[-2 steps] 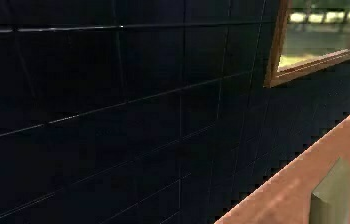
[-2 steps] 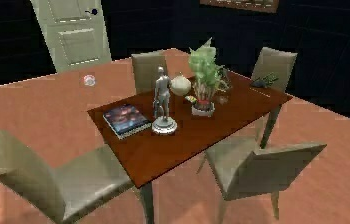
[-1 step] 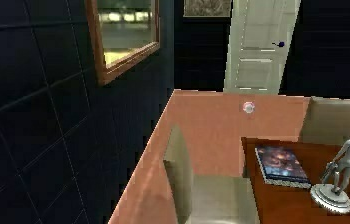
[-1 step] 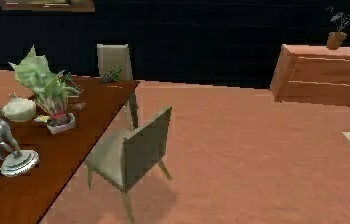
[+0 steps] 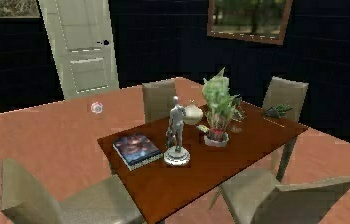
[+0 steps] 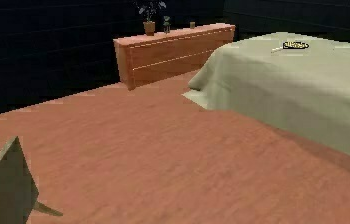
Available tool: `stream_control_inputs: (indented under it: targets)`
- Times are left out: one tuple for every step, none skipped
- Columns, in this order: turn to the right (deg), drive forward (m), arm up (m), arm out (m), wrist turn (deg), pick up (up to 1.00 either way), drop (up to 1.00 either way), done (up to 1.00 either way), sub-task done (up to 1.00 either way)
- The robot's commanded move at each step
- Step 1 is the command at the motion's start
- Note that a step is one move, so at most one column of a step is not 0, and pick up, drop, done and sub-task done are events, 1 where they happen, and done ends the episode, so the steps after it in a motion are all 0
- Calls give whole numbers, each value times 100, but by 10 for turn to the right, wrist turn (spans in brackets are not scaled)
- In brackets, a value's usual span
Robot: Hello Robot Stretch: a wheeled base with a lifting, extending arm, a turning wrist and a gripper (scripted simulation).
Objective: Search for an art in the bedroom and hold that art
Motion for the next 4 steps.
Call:
stream_control_inputs:
  targets:
    - [0, 45, 0, 0, 0, 0, 0, 0, 0]
    - [-450, 0, 0, 0, 0, 0, 0, 0, 0]
    - [-360, 0, 0, 0, 0, 0, 0, 0, 0]
    - [0, 0, 50, 0, 0, 0, 0, 0, 0]
